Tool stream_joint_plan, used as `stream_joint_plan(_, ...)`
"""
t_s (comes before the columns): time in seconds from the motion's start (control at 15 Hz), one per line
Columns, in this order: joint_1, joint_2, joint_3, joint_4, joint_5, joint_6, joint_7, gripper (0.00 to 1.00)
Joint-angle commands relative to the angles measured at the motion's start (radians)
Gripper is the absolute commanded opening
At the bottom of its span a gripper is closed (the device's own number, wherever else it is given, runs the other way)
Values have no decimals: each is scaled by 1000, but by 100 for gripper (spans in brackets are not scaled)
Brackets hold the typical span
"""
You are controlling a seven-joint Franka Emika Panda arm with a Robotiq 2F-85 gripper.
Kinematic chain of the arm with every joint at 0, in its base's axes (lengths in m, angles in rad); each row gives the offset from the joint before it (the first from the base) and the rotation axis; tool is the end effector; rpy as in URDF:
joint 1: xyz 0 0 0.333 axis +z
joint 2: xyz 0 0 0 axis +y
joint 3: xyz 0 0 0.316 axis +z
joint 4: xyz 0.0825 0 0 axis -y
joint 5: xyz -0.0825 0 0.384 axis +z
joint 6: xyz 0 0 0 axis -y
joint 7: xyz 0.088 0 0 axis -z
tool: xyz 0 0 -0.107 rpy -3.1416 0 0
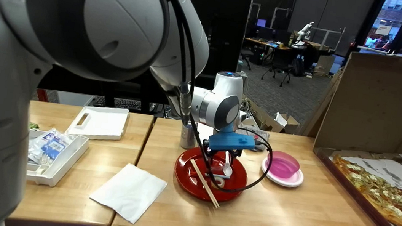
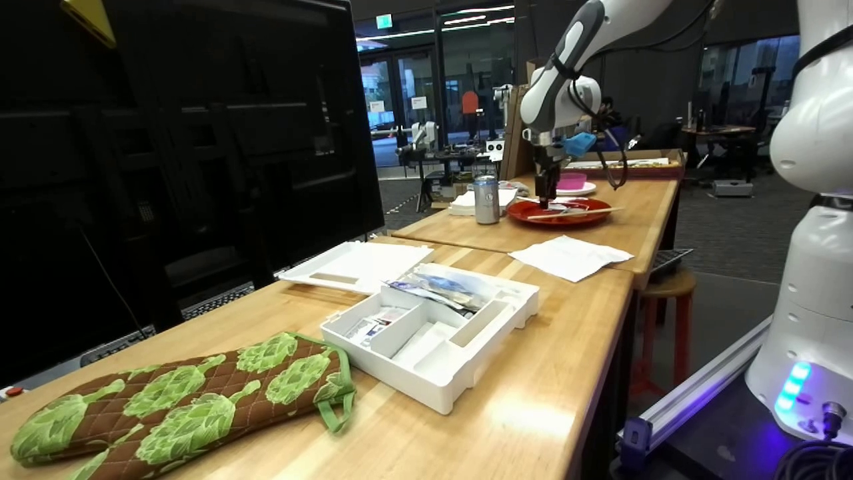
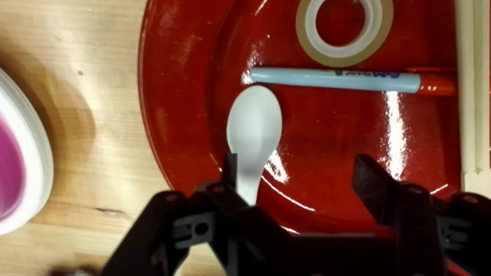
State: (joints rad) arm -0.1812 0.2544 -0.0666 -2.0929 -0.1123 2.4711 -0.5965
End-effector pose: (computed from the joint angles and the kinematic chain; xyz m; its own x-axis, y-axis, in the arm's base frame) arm 0.5739 -0.1440 0.3128 0.9044 0.4245 0.0442 0.4144 -0.8982 0.1468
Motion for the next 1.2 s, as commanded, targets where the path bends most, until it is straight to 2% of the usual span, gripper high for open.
stream_joint_plan(0.0,-3,15,2,33,8,-35,8,76)
stream_joint_plan(0.27,-5,26,3,50,9,-49,7,73)
stream_joint_plan(0.47,-5,31,4,61,9,-58,6,64)
stream_joint_plan(0.53,-6,32,4,64,9,-61,5,58)
stream_joint_plan(0.67,-6,35,4,70,9,-67,5,60)
stream_joint_plan(0.73,-7,35,4,71,9,-69,4,56)
stream_joint_plan(0.8,-7,35,4,73,10,-70,4,58)
stream_joint_plan(1.0,-9,35,4,75,11,-72,2,56)
stream_joint_plan(1.13,-9,37,3,78,8,-72,6,59)
